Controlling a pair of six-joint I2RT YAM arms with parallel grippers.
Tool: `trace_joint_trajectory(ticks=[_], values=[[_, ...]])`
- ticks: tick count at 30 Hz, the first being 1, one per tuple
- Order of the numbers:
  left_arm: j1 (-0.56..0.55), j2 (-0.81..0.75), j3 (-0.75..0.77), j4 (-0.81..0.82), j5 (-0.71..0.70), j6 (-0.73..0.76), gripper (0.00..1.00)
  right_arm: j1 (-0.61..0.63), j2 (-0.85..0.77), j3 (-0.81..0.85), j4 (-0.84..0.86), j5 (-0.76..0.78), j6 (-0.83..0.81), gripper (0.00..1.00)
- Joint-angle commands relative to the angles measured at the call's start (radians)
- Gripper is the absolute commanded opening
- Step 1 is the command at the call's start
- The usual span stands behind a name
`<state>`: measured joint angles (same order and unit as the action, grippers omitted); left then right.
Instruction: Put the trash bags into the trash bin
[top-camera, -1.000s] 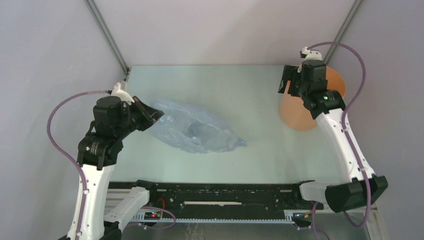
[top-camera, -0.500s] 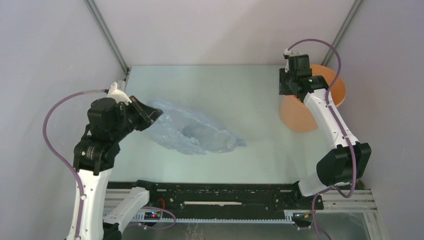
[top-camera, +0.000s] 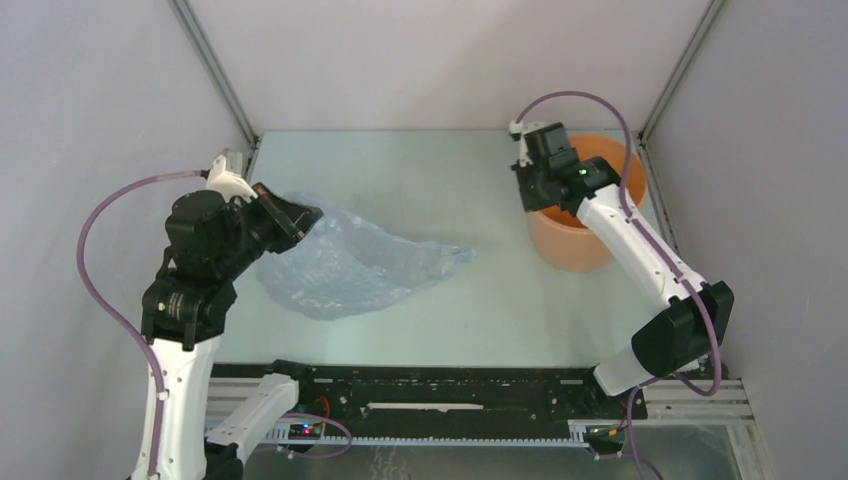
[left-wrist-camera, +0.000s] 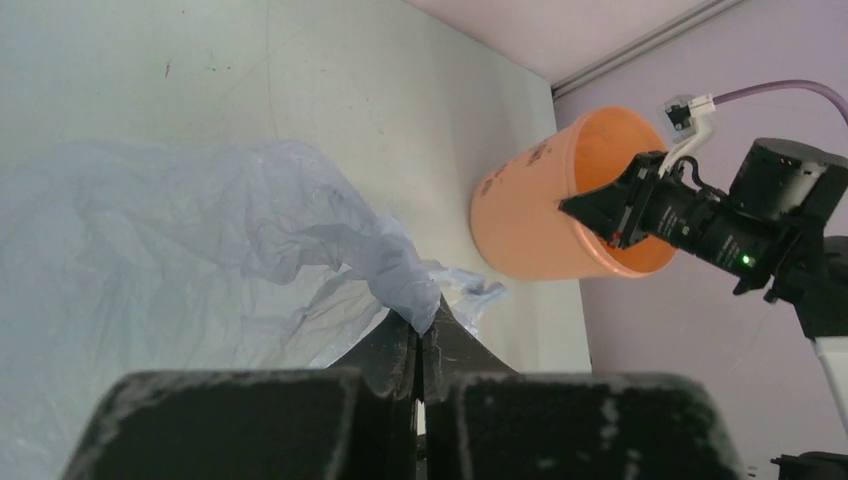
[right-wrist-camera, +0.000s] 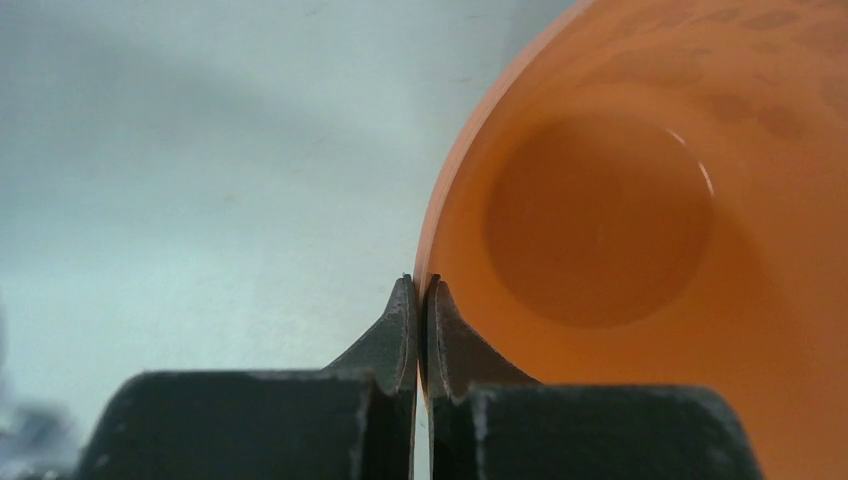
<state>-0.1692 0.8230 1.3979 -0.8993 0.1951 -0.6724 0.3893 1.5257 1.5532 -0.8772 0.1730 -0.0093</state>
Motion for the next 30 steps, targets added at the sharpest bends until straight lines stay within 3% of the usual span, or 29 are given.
trace_joint_trajectory(ticks=[1, 6, 12, 14, 21, 30], values=[[0.006, 0.011, 0.044, 0.045, 0.011, 0.017, 0.00, 0.140, -0.049, 0.023, -0.074, -0.085, 0.102, 0.00], [0.007, 0.027, 0.088, 0.044, 0.011, 0.034, 0.00, 0.281, -0.060, 0.001, -0.047, -0.118, 0.193, 0.00], [0.007, 0.026, 0.171, 0.018, -0.049, 0.063, 0.00, 0.349, -0.020, 0.024, -0.005, -0.185, 0.294, 0.02], [0.007, 0.021, 0.182, 0.024, -0.060, 0.064, 0.00, 0.350, 0.002, 0.055, -0.036, -0.192, 0.322, 0.09], [0.007, 0.020, 0.250, 0.029, -0.076, 0.114, 0.00, 0.349, -0.012, 0.173, -0.075, -0.201, 0.343, 0.59], [0.007, 0.040, 0.339, 0.019, -0.070, 0.109, 0.00, 0.341, 0.056, 0.488, -0.223, -0.124, 0.392, 0.85]])
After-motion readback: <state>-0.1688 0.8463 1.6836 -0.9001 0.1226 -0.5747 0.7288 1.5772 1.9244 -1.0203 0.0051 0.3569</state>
